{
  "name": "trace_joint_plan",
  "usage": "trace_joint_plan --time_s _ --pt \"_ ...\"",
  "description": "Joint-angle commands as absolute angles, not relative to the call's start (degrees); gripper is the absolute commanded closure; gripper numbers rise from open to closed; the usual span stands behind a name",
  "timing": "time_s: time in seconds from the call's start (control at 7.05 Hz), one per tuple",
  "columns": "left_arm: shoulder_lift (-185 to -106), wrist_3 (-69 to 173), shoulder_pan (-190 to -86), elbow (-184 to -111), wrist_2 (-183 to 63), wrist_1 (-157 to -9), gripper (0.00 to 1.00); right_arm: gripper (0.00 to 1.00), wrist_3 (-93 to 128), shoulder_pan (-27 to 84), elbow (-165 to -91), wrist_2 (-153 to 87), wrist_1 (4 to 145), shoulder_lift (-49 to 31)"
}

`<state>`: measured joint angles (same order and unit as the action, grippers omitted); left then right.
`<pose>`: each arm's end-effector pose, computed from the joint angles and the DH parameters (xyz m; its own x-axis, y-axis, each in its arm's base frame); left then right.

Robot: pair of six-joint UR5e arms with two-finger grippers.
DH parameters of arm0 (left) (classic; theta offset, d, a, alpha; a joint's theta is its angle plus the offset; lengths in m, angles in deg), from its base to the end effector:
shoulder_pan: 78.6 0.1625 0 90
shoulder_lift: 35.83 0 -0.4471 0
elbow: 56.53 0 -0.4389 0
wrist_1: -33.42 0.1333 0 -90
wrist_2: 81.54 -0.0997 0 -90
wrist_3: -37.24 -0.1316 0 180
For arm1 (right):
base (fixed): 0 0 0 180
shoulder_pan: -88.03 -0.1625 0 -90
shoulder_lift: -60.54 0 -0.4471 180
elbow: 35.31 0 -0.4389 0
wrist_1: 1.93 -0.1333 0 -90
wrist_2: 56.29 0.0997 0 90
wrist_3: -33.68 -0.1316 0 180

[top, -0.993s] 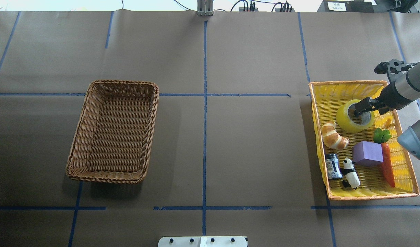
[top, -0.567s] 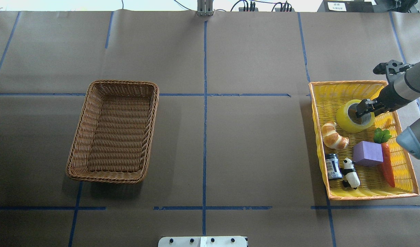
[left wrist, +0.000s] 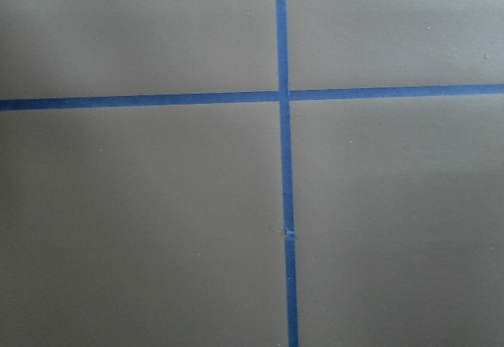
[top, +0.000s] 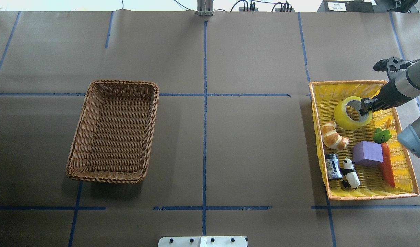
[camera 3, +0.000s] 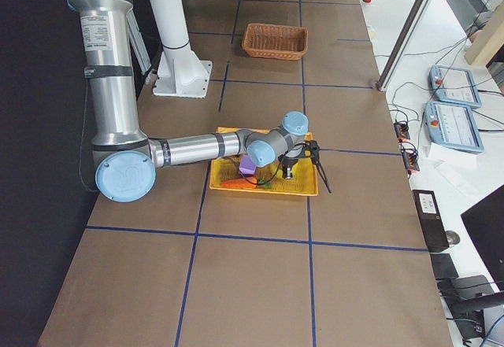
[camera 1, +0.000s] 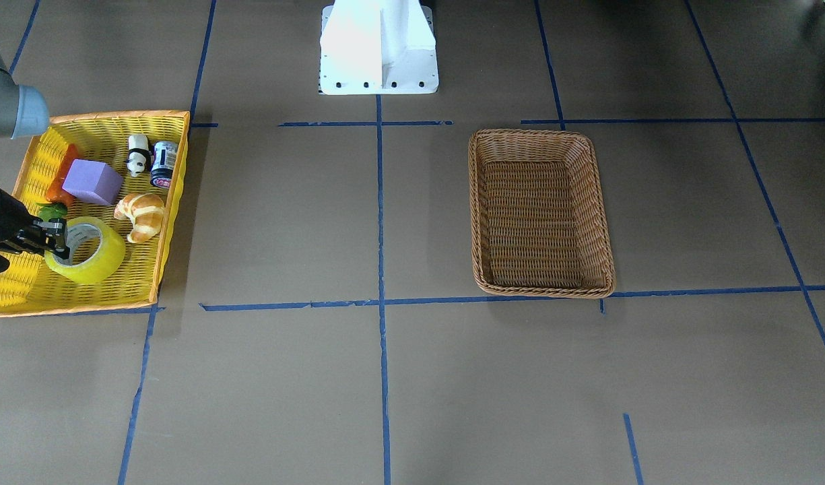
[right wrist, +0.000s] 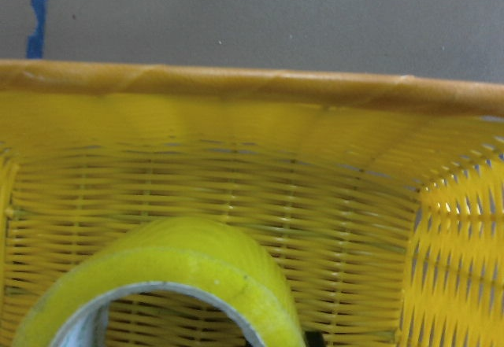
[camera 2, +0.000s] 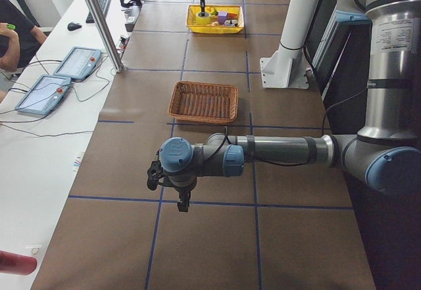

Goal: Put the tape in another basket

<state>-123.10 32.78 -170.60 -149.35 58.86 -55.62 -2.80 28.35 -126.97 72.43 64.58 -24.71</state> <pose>-0.0499 -0.5146 0.6938 0.6374 0.0439 -0.7693 -0.0147 0.9989 0.0448 -0.2643 -0.5530 0.5984 0.6752 -0.0882 0.7324 0.0451 0.9959 0.0784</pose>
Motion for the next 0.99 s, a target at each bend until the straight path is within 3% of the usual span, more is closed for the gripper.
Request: trace_joint_plan --time_s 0.0,0.43,0.85 --pt "-123.10 32.93 -170.62 -150.04 59.18 -55.62 0.00 1.00 -3.58 25.12 -131.43 74.56 64.61 -24.71" --pt "-123.36 34.59 -170.18 -152.42 59.18 -55.88 0.00 1.00 -23.25 25.36 -135.42 76.51 56.66 -20.51" --pt "-123.63 51.47 -161.78 -157.67 59.26 -69.27 0.00 1.00 -48.94 32.90 -134.80 74.77 39.24 -15.86"
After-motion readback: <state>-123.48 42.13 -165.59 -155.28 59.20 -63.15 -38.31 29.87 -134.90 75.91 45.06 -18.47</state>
